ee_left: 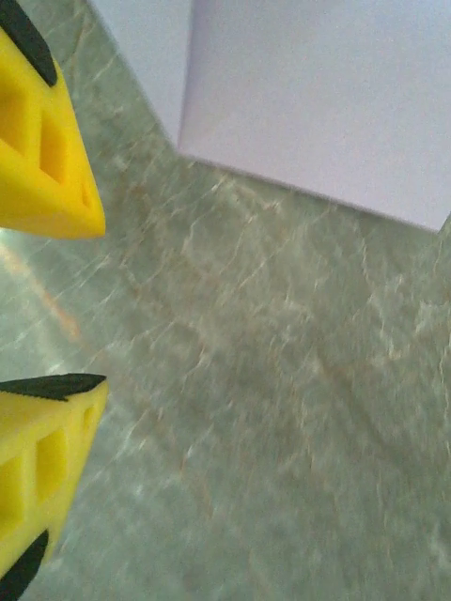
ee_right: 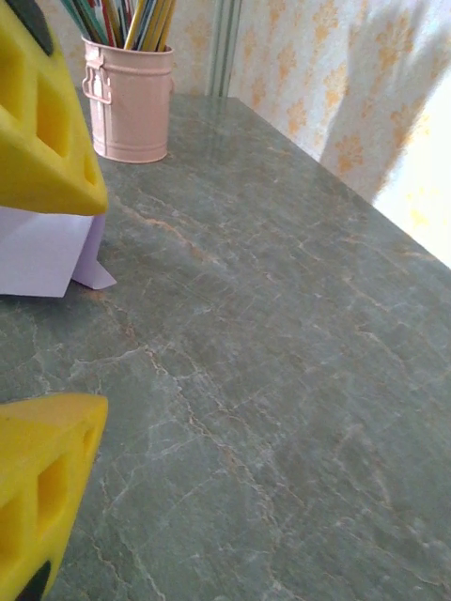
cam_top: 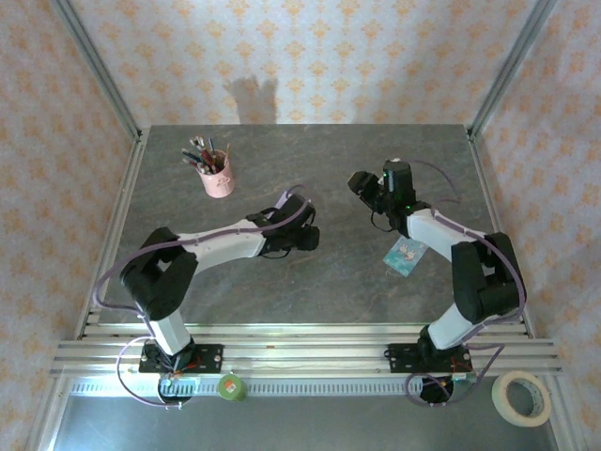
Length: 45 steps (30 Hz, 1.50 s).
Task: Fold a paper plane with a square sheet of paper (pick it up from the middle)
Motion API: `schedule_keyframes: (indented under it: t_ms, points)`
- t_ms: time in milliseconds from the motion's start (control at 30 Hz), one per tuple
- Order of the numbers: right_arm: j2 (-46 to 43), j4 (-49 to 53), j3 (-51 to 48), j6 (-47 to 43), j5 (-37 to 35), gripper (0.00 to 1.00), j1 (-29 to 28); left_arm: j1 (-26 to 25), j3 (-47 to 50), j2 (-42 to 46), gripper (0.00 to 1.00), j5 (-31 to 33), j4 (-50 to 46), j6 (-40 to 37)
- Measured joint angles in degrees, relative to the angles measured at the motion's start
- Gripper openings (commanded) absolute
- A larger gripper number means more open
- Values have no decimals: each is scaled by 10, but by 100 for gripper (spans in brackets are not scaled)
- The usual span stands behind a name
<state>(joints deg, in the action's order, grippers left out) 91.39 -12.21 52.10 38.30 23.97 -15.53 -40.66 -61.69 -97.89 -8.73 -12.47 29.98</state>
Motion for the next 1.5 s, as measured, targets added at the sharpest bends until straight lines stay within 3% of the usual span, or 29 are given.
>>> schedule_keyframes:
  t_ms: [167,367,1033,1500]
  points:
    - [5,-13,0,9,17,53,0,82,60,54,48,-61,57,32]
    - [9,-30,0,16,31,53,0,166,94,46,45,-95,105,66]
    - [48,-35,0,31,90,53,-9,207,108,-33,36,-69,156,128]
    - [94,-12,-16,82,92,46,-130,201,169,-40,22,-166,274,260]
